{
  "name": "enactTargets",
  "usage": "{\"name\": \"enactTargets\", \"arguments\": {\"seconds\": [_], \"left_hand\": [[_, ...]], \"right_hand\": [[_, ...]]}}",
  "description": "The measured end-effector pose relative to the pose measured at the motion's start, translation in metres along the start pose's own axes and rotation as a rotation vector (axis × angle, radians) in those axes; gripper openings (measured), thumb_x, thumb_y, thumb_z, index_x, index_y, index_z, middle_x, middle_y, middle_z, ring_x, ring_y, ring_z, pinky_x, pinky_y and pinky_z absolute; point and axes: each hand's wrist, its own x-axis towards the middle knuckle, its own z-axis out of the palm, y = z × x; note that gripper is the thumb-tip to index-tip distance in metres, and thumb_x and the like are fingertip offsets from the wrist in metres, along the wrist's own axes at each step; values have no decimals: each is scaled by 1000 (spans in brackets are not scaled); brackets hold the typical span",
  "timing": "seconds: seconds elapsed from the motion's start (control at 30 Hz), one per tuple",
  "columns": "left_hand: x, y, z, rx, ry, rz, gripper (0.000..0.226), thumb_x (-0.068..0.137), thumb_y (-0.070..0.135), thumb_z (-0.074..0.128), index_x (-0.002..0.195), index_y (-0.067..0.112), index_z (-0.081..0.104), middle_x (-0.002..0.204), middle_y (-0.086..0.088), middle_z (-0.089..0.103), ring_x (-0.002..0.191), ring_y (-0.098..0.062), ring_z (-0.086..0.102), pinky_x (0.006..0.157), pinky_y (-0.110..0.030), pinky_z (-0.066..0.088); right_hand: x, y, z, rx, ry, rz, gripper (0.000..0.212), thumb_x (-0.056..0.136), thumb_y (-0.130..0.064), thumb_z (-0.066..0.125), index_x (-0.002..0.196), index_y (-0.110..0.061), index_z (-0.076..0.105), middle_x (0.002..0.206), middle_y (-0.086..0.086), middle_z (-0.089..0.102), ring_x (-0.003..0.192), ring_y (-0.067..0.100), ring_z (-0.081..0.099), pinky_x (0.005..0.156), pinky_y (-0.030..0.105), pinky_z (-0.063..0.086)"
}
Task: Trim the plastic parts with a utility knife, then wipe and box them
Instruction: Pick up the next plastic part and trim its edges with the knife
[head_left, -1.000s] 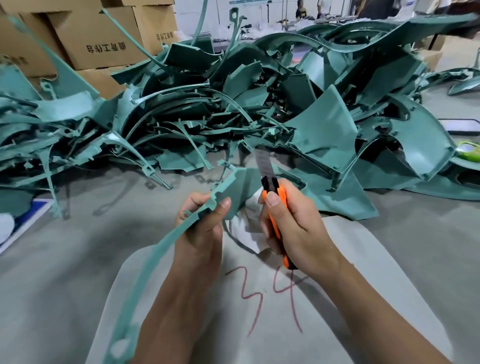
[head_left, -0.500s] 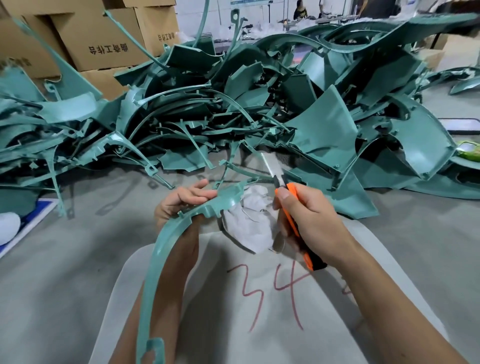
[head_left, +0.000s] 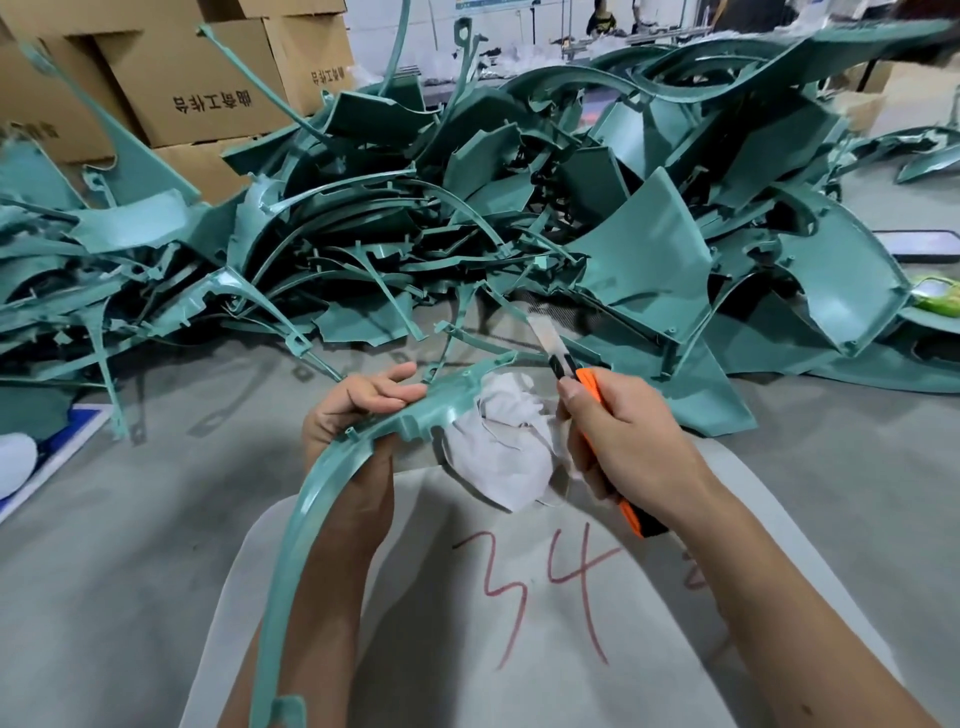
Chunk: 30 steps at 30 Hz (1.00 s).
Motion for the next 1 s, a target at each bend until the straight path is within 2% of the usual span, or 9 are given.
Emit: {"name": "enactTargets", "arguments": {"seconds": [0.13, 0.2, 0.23, 0.3, 0.37, 0.53, 0.63, 0.8, 1.0], "left_hand": [[-1, -1, 1, -91, 16, -62, 29, 60, 35, 97, 72, 25, 73, 84, 3, 77, 107, -25, 68, 106, -45, 47], [0, -1, 0, -164, 7, -95, 24, 61, 19, 95, 69, 24, 73, 81, 3, 76, 102, -21, 71, 100, -38, 52], [0, -1, 0, -209, -8, -109, 23, 66, 6, 87, 69, 24, 72, 79, 4, 75, 98, -18, 72, 97, -34, 54], [-2, -3, -4, -270, -1, -151, 44, 74, -18, 58, 68, 24, 69, 78, 6, 72, 94, -14, 70, 95, -27, 53], [-3, -2, -7, -300, 49, -201, 58, 73, -28, 45, 66, 26, 65, 76, 6, 66, 93, -16, 66, 96, -26, 51], [-4, -1, 0, -289, 191, -276, 39, 66, -23, 47, 73, 15, 47, 79, -3, 51, 87, -18, 58, 102, -31, 41], [-4, 1, -1, -281, 237, -318, 39, 63, -20, 48, 76, 16, 45, 78, -2, 53, 86, -15, 60, 103, -28, 43], [-3, 7, -5, -301, 277, -412, 44, 61, -20, 49, 84, 16, 39, 91, -7, 44, 94, -20, 48, 123, -43, 22], [-4, 12, 4, -320, 263, -371, 44, 58, -20, 47, 82, 16, 37, 86, -5, 46, 89, -16, 57, 117, -35, 36]], "right_hand": [[-5, -6, 6, 111, -121, -103, 32, 111, -26, 47, 85, -9, 55, 54, 8, 64, 37, 23, 54, 37, 23, 38], [-5, -6, 7, 137, -130, -68, 32, 112, -27, 47, 87, -9, 56, 54, 6, 63, 37, 21, 54, 36, 23, 38], [-4, -5, 6, 158, -115, -36, 33, 112, -28, 46, 87, -8, 56, 54, 6, 62, 37, 20, 54, 37, 24, 38], [-1, -3, 2, 151, -67, 15, 39, 112, -30, 43, 87, -3, 55, 55, 11, 63, 38, 22, 53, 38, 27, 39], [0, -2, -2, 137, -20, 21, 43, 113, -30, 41, 84, 0, 54, 55, 14, 62, 39, 24, 48, 39, 30, 40], [-9, -7, 5, 406, -160, -104, 35, 113, -30, 45, 96, 0, 52, 57, 13, 56, 36, 23, 41, 38, 23, 37], [-9, -7, 9, 372, -215, -101, 37, 112, -30, 45, 97, 3, 49, 55, 12, 55, 35, 22, 40, 39, 23, 35], [-4, -3, 3, 218, -127, 20, 34, 112, -30, 44, 92, -5, 53, 56, 11, 57, 35, 23, 47, 43, 30, 37], [-12, -8, 6, 444, -270, -83, 35, 113, -27, 45, 95, 2, 52, 57, 18, 52, 35, 21, 38, 38, 23, 33]]}}
